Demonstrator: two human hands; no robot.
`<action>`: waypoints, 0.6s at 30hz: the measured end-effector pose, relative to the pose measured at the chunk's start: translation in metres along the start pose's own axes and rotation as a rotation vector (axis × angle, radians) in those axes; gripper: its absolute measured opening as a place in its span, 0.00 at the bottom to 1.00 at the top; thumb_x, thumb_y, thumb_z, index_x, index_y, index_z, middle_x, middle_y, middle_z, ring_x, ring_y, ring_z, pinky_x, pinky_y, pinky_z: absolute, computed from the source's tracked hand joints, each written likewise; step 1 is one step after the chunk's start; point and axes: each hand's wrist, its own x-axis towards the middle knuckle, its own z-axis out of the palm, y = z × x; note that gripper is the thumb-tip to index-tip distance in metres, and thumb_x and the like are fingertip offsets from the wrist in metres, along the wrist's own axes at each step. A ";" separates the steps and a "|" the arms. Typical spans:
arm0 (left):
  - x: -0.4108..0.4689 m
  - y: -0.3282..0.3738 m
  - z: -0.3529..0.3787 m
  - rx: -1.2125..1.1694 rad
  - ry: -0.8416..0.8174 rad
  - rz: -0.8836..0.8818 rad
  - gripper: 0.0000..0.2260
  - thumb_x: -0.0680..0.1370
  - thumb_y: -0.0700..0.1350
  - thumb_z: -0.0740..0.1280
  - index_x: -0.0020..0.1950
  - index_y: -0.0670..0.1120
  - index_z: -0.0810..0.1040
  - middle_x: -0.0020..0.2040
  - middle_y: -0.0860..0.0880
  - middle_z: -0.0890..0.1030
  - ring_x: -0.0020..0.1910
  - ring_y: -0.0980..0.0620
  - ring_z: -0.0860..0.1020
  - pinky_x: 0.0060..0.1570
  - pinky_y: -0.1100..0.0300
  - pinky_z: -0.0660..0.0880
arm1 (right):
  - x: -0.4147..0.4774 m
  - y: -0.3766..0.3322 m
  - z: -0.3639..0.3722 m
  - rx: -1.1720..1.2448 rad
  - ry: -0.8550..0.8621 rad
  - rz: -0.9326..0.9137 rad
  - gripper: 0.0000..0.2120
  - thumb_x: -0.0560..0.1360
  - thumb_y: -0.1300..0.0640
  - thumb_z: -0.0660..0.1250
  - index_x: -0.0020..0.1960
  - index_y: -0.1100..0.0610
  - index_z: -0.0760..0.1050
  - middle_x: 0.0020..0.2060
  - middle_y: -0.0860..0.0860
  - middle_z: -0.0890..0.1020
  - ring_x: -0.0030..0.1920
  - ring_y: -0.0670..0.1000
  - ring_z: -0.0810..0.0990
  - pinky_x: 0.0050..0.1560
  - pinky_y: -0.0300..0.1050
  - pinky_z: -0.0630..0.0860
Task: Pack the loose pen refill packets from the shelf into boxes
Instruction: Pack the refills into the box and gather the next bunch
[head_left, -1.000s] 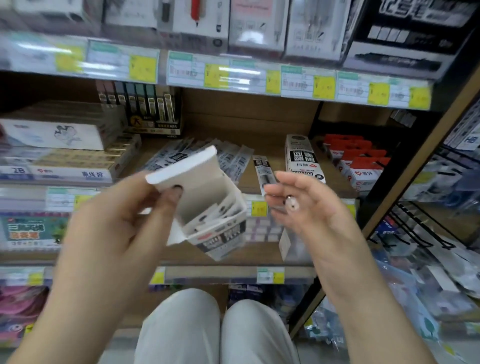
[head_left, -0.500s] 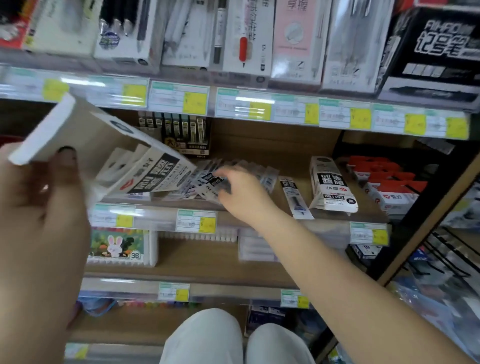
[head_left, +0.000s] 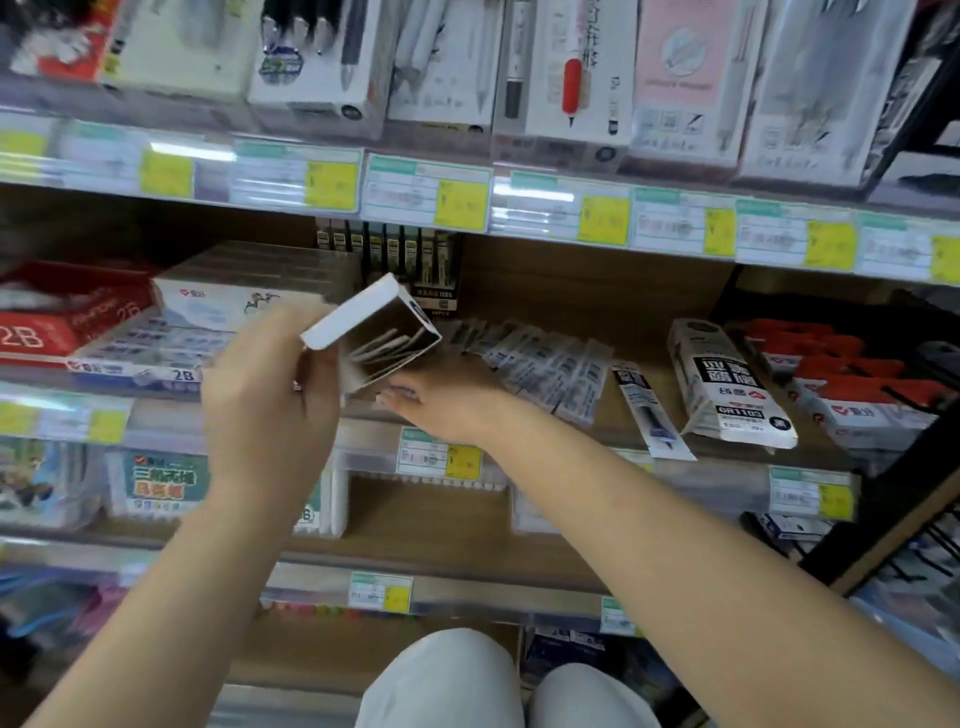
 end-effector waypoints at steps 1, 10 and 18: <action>-0.001 0.003 0.007 -0.019 -0.018 0.050 0.07 0.77 0.34 0.60 0.51 0.42 0.74 0.40 0.47 0.78 0.36 0.51 0.71 0.36 0.66 0.60 | -0.002 0.002 -0.001 -0.008 -0.004 0.006 0.21 0.78 0.40 0.51 0.56 0.49 0.77 0.56 0.50 0.80 0.55 0.54 0.77 0.49 0.46 0.73; -0.005 -0.002 0.036 -0.040 -0.347 0.084 0.10 0.75 0.37 0.57 0.49 0.36 0.78 0.43 0.40 0.81 0.42 0.49 0.74 0.40 0.65 0.66 | -0.041 0.042 -0.026 0.065 -0.044 0.260 0.15 0.77 0.45 0.60 0.50 0.52 0.80 0.49 0.51 0.81 0.49 0.54 0.79 0.50 0.49 0.78; -0.015 -0.002 0.031 0.081 -0.574 0.007 0.06 0.71 0.30 0.69 0.46 0.37 0.78 0.36 0.43 0.78 0.34 0.43 0.76 0.33 0.57 0.70 | -0.052 0.043 -0.030 -0.090 -0.002 0.368 0.13 0.75 0.46 0.61 0.53 0.52 0.78 0.50 0.52 0.80 0.52 0.56 0.76 0.46 0.45 0.74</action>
